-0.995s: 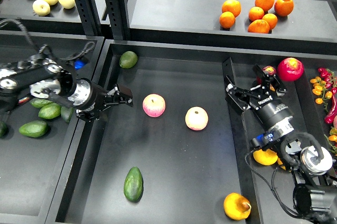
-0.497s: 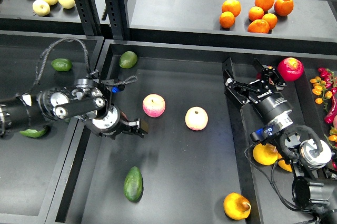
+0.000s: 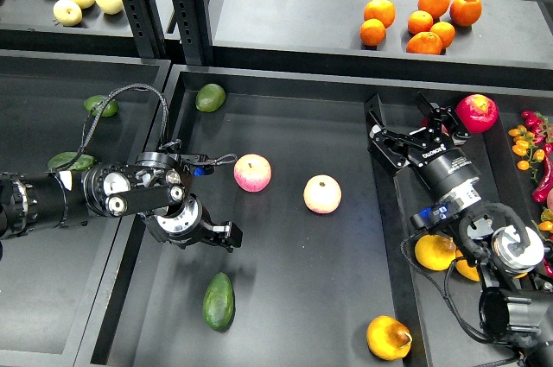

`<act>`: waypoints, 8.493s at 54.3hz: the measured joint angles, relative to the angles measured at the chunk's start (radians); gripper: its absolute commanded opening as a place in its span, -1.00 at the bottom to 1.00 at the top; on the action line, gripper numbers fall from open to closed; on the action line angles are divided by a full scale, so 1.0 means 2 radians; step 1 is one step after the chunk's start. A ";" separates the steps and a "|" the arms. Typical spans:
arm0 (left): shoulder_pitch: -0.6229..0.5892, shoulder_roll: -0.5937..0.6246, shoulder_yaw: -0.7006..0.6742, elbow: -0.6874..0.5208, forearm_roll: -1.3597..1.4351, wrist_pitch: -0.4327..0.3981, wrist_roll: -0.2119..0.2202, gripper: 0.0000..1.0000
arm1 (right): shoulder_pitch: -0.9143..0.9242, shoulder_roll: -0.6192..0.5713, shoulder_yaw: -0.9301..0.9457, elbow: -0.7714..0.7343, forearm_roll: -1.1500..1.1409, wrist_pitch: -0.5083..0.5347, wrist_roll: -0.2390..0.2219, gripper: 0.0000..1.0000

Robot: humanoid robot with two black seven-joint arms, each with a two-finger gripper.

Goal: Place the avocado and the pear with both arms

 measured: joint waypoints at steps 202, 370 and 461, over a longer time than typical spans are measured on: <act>-0.065 0.095 0.011 0.102 -0.220 0.000 0.000 -0.74 | -0.001 0.000 -0.008 -0.013 0.001 0.030 0.000 0.99; 0.129 0.153 -0.069 0.242 -0.224 0.000 0.000 0.11 | -0.016 0.000 -0.010 -0.001 0.001 0.047 0.000 0.99; 0.110 0.189 -0.381 0.297 -0.239 0.000 0.000 0.99 | -0.021 0.000 -0.016 -0.001 0.001 0.060 0.000 0.99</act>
